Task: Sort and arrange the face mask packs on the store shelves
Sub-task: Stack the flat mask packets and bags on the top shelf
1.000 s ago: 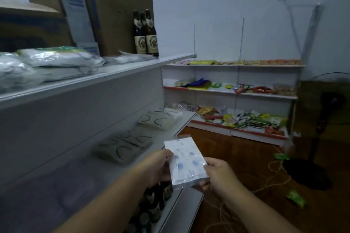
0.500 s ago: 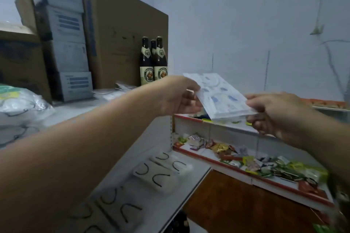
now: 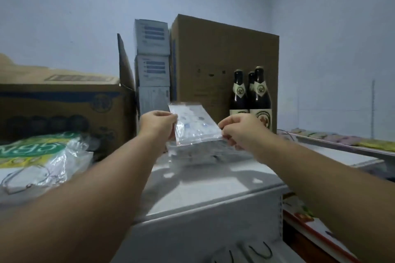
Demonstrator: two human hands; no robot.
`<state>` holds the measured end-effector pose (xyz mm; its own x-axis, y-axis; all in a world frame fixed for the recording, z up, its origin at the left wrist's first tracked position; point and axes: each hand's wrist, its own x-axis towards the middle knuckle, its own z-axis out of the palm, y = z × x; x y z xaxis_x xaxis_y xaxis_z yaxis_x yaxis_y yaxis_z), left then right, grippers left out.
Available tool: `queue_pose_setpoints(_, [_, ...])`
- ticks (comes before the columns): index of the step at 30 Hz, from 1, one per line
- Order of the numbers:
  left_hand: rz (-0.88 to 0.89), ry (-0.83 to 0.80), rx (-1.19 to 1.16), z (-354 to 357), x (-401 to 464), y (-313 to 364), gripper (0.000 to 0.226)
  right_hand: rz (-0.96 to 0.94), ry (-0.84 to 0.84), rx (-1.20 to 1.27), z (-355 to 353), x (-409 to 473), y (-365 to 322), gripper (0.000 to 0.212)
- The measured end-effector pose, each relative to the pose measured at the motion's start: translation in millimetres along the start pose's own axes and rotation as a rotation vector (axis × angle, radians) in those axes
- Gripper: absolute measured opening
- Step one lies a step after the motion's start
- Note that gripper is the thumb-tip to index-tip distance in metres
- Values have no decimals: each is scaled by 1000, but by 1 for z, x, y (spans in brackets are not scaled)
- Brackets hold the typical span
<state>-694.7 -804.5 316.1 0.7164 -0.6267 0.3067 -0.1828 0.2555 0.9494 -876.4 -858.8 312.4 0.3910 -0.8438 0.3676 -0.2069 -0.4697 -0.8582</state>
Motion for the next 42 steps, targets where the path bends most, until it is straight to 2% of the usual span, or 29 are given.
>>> queue_pose_setpoints(3, [-106, -66, 233, -7, 11, -14, 8, -125, -66, -272, 22, 21, 20, 21])
queue_pose_setpoints(6, [-127, -137, 487, -8, 14, -22, 12, -201, -86, -446, 28, 26, 30, 21])
queue_pose_setpoints(12, [-126, -190, 586, -8, 12, -27, 13, -283, -78, -577, 27, 22, 31, 23])
queue_pose_setpoints(15, [-116, -211, 539, -10, 12, -32, 17, -346, -19, -616, 28, 19, 33, 21])
queue_pose_setpoints(19, [-55, -222, 533, -9, 12, -32, 41, -442, 11, -600, 30, 11, 31, 19])
queue_pose_setpoints(21, [0, -232, 561, -6, 10, -24, 48, -495, -18, -636, 30, 7, 25, 28])
queue_pose_setpoints(24, [157, -249, 766, -11, 7, 4, 54, -536, -101, -651, 33, -1, 6, 46])
queue_pose_setpoints(27, [274, -275, 1011, -50, 0, 41, 61, -473, -227, -474, 52, -15, -20, 55])
queue_pose_setpoints(30, [323, -215, 1158, -119, -11, 63, 61, -294, -365, -337, 88, -37, -46, 53])
queue_pose_setpoints(32, [291, -212, 1224, -169, -22, 69, 61, -190, -464, -276, 116, -48, -60, 52])
queue_pose_setpoints(35, [217, -201, 1291, -239, -45, 72, 62, -136, -595, -236, 151, -60, -79, 55])
queue_pose_setpoints(38, [185, -129, 1306, -302, -67, 74, 61, -90, -622, -251, 175, -67, -92, 71])
queue_pose_setpoints(42, [118, -104, 1352, -353, -85, 64, 60, 33, -626, -55, 198, -79, -102, 65])
